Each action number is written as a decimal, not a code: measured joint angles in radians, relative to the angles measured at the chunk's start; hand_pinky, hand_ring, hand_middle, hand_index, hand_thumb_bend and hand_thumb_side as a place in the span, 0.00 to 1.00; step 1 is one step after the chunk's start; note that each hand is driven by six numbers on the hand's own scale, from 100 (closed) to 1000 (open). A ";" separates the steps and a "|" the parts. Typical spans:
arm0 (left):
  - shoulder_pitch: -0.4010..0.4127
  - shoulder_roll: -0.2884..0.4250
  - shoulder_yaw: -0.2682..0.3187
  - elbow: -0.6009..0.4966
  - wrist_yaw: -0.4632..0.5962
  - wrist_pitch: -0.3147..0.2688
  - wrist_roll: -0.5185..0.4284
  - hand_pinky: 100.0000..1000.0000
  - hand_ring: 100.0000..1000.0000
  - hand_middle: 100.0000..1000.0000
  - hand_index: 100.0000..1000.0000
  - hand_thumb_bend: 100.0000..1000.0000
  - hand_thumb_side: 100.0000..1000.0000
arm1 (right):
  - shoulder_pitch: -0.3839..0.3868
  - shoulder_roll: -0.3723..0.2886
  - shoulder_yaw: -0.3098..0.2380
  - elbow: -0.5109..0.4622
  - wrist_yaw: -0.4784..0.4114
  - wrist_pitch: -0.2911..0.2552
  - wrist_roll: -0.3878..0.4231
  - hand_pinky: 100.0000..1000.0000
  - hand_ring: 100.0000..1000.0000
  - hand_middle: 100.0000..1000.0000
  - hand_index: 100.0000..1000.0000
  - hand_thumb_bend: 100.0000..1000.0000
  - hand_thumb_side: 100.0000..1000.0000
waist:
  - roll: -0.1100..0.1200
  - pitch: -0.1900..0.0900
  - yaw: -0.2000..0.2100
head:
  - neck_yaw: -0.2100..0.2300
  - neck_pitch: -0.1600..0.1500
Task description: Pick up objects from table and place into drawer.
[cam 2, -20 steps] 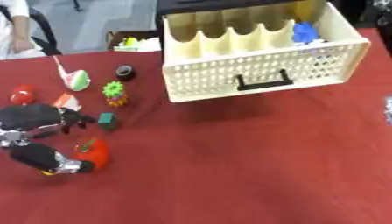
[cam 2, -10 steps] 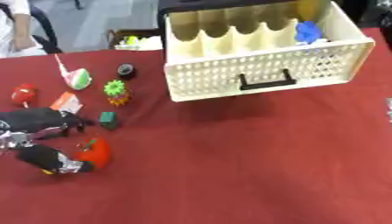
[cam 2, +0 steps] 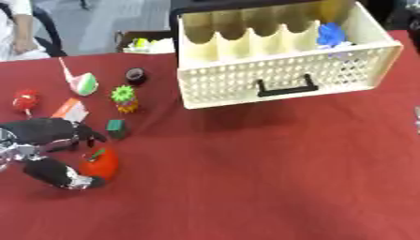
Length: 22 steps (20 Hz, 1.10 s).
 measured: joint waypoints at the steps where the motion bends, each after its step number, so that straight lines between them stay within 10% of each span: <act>1: -0.002 -0.005 -0.002 0.005 -0.006 -0.001 0.004 0.42 0.56 0.67 0.90 0.47 0.80 | 0.000 0.000 0.000 0.000 -0.001 0.000 0.001 0.39 0.41 0.34 0.74 0.00 0.39 | 0.000 0.000 0.000 | 0.000 0.000; 22: -0.004 -0.044 -0.024 0.091 -0.060 -0.030 -0.006 0.25 0.44 0.56 0.87 0.25 0.68 | 0.000 0.008 -0.006 0.000 -0.014 -0.005 -0.001 0.39 0.41 0.34 0.74 0.00 0.39 | -0.004 0.003 -0.003 | 0.005 -0.003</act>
